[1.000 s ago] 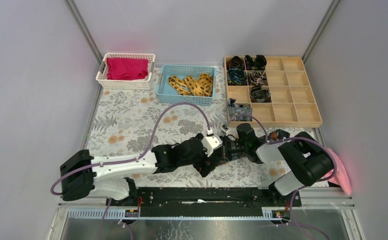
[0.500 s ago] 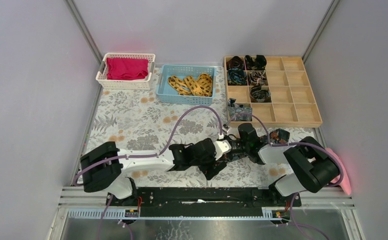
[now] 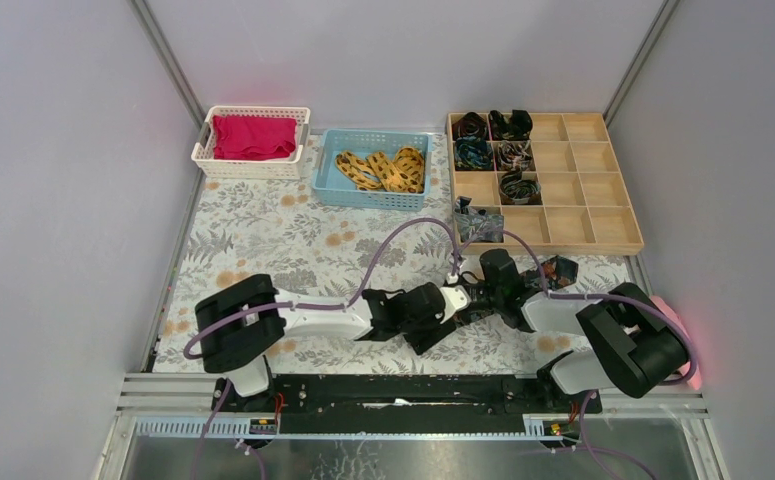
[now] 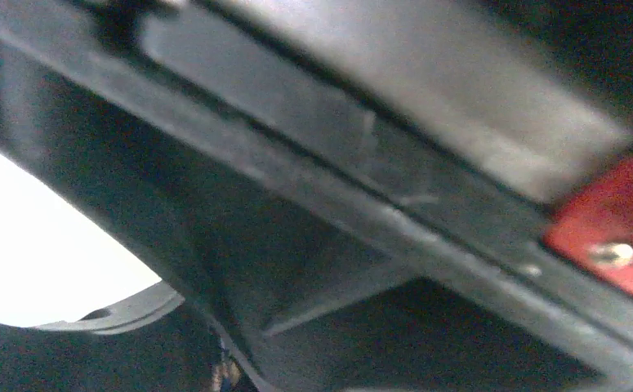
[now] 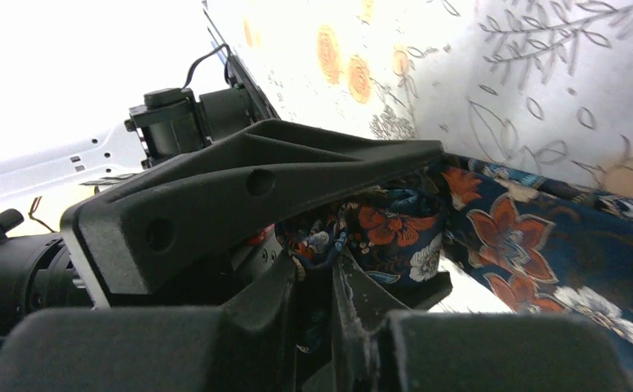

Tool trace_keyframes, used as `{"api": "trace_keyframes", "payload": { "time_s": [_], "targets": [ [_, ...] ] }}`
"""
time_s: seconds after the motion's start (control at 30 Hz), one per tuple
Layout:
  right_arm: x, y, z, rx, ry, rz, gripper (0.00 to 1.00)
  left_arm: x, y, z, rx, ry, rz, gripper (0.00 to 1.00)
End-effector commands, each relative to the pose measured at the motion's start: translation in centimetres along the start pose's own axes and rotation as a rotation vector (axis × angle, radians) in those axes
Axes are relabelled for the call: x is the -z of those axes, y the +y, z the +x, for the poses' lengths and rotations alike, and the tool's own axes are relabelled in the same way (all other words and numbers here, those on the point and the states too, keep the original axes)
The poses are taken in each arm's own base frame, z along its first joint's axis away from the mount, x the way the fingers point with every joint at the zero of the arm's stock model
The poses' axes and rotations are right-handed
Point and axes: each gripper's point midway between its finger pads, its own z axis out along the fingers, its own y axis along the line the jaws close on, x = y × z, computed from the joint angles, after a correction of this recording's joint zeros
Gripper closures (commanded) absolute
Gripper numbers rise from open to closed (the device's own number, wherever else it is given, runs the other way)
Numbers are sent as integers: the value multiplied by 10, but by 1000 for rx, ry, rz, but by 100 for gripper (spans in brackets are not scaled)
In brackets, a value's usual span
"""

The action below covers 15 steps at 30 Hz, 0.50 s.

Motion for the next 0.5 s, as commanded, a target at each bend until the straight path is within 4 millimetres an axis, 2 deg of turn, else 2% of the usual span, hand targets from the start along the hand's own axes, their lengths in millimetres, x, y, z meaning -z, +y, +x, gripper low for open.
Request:
{"api": "trace_keyframes", "payload": {
  "time_s": [0.0, 0.1, 0.13, 0.3, 0.47],
  "targets": [
    [5, -4, 3, 17, 5, 6, 87, -7, 13, 1, -1, 17, -63, 37],
    [7, -10, 3, 0, -4, 13, 84, -6, 14, 1, 1, 9, -68, 51],
    [7, -12, 3, -3, -11, 18, 82, -5, 14, 0, 3, 5, -67, 53],
    [9, -26, -1, -5, -39, 95, 72, -2, 16, 3, 8, 13, -72, 54],
    [17, -39, -5, 23, -68, 218, 69, -3, 13, 6, 7, 23, -55, 54]
  ]
}}
